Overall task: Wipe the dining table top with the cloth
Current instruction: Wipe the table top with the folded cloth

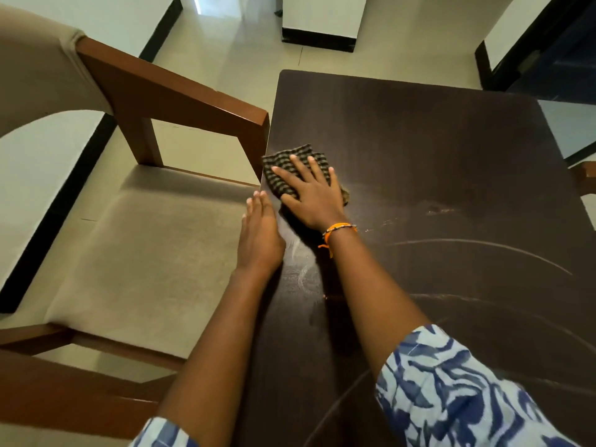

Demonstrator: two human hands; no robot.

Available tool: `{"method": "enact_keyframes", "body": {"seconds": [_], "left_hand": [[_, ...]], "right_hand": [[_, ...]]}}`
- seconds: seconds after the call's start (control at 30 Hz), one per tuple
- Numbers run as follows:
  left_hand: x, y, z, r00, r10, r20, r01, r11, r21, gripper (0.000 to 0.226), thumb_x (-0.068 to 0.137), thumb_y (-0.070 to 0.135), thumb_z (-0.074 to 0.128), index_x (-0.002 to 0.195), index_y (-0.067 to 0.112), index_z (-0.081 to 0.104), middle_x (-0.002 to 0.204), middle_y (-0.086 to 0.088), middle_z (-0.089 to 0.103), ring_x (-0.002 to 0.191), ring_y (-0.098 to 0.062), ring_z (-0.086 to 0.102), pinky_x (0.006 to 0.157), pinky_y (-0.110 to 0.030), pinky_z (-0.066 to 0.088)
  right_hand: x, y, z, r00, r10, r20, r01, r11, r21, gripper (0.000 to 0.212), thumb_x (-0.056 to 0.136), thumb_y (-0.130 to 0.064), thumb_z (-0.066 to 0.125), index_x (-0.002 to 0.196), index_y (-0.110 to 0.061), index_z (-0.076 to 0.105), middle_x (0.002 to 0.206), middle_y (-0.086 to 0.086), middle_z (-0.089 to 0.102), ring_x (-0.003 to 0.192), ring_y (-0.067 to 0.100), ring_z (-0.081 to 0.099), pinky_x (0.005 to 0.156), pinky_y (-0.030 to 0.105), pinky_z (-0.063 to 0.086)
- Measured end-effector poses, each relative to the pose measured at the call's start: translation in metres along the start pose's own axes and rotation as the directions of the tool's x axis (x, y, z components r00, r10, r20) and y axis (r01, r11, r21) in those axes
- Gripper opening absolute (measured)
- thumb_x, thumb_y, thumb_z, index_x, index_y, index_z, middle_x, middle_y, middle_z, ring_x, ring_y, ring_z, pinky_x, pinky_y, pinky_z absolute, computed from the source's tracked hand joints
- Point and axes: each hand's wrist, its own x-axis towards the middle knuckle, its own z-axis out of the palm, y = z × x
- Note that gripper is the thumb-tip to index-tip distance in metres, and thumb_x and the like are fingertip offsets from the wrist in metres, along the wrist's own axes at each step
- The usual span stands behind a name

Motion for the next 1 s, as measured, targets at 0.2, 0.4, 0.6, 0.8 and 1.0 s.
{"method": "enact_keyframes", "body": {"seconds": [0.2, 0.4, 0.6, 0.8, 1.0], "left_hand": [[0.001, 0.021, 0.007, 0.969, 0.172, 0.177, -0.208, 0.955, 0.21, 0.094, 0.085, 0.044, 0.058, 0.148, 0.008, -0.002, 0.157, -0.009, -0.011, 0.144, -0.023, -0.015, 0.114, -0.036, -0.009], [0.014, 0.037, 0.014, 0.951, 0.201, 0.234, -0.252, 0.944, 0.211, 0.108, 0.072, 0.052, 0.068, 0.148, 0.01, 0.005, 0.158, -0.009, -0.003, 0.144, -0.026, -0.014, 0.114, -0.043, -0.009], [0.017, 0.062, 0.027, 0.931, 0.229, 0.284, -0.295, 0.931, 0.216, 0.111, 0.069, 0.047, 0.073, 0.148, 0.008, 0.006, 0.158, -0.007, 0.002, 0.144, -0.027, -0.015, 0.114, -0.044, -0.01], [0.01, 0.086, 0.043, 0.937, 0.191, 0.293, -0.272, 0.923, 0.27, 0.109, 0.072, 0.043, 0.072, 0.147, 0.003, 0.005, 0.158, -0.009, 0.002, 0.144, -0.027, -0.013, 0.116, -0.044, -0.007], [0.001, 0.126, 0.068, 0.917, 0.211, 0.339, -0.315, 0.905, 0.288, 0.11, 0.073, 0.045, 0.071, 0.148, 0.003, 0.003, 0.158, -0.009, 0.0, 0.144, -0.027, -0.015, 0.115, -0.044, -0.008]], "right_hand": [[-0.038, 0.108, -0.033, 0.946, 0.312, -0.09, -0.315, 0.949, -0.011, 0.055, 0.092, -0.041, 0.04, 0.143, -0.048, 0.022, 0.16, -0.007, 0.01, 0.147, 0.021, 0.004, 0.115, 0.054, 0.0], [-0.077, 0.163, -0.05, 0.79, 0.594, -0.149, -0.588, 0.804, 0.085, 0.053, 0.093, -0.038, 0.039, 0.143, -0.045, 0.026, 0.159, -0.006, 0.012, 0.147, 0.021, 0.003, 0.115, 0.053, -0.001], [-0.059, 0.113, -0.035, 0.817, 0.554, -0.162, -0.553, 0.831, 0.053, 0.056, 0.094, -0.04, 0.04, 0.146, -0.043, 0.019, 0.16, -0.003, 0.006, 0.147, 0.025, -0.001, 0.114, 0.056, -0.001], [-0.054, 0.086, -0.026, 0.966, 0.249, -0.069, -0.249, 0.969, 0.011, 0.056, 0.092, -0.044, 0.041, 0.144, -0.046, 0.021, 0.16, -0.005, 0.006, 0.147, 0.024, -0.002, 0.113, 0.056, -0.004], [-0.081, 0.145, -0.041, 0.986, 0.164, -0.039, -0.164, 0.986, 0.002, 0.058, 0.091, -0.043, 0.042, 0.144, -0.049, 0.019, 0.16, -0.008, 0.005, 0.147, 0.021, -0.002, 0.115, 0.053, -0.003]]}}
